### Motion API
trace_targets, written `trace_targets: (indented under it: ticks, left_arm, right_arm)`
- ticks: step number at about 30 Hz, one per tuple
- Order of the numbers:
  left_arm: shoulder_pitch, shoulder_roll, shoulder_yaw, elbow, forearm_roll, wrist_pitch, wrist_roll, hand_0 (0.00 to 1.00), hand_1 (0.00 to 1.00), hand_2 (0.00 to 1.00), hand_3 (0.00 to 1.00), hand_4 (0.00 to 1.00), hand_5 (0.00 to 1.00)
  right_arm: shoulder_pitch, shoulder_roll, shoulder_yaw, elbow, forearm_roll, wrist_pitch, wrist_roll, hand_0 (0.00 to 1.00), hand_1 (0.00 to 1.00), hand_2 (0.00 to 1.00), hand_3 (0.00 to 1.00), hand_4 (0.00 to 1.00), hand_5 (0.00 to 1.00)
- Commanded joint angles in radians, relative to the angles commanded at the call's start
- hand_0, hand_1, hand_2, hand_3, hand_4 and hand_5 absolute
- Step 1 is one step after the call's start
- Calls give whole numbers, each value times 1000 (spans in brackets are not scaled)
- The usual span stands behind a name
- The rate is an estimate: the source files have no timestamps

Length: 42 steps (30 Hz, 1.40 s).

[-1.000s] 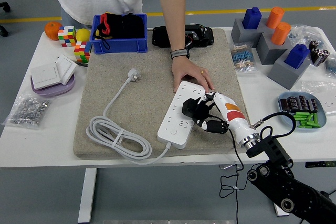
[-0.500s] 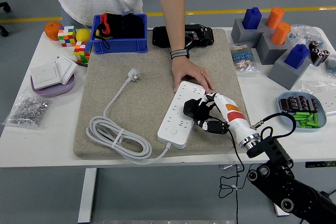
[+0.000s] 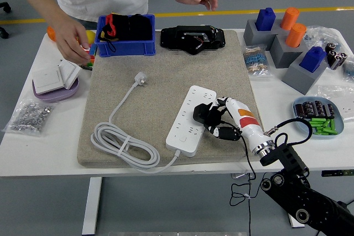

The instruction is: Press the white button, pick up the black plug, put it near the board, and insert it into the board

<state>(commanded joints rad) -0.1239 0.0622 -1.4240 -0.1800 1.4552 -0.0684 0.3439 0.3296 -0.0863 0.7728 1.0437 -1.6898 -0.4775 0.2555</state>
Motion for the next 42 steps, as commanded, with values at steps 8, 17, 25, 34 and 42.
trace_targets:
  ticks: [8, 17, 25, 34, 42]
  left_arm:
    - [-1, 0, 2, 0, -1, 0, 0, 708, 665, 589, 682, 652, 286]
    - [0, 1, 2, 0, 0, 0, 1, 709, 663, 590, 683, 653, 287]
    - [0, 0, 1, 0, 1, -1, 1, 709, 664, 589, 682, 652, 286]
    - [0, 0, 1, 0, 1, 0, 0, 708, 664, 590, 683, 653, 287]
    - [0, 0, 1, 0, -1, 0, 0, 708, 664, 590, 683, 654, 288]
  right_arm:
    - [0, 0, 0, -2, 3, 2, 2, 470, 395, 438, 488, 813, 2]
    - [-1, -2, -7, -6, 23, 5, -8, 490, 461, 492, 533, 765, 2]
    - [-3, -3, -7, -6, 30, 10, -5, 526, 515, 533, 575, 716, 2]
    - [-3, -1, 1, -4, 37, 14, -1, 597, 640, 599, 616, 825, 2]
    - [-4, -1, 7, 1, 45, 21, 5, 628, 689, 677, 670, 911, 2]
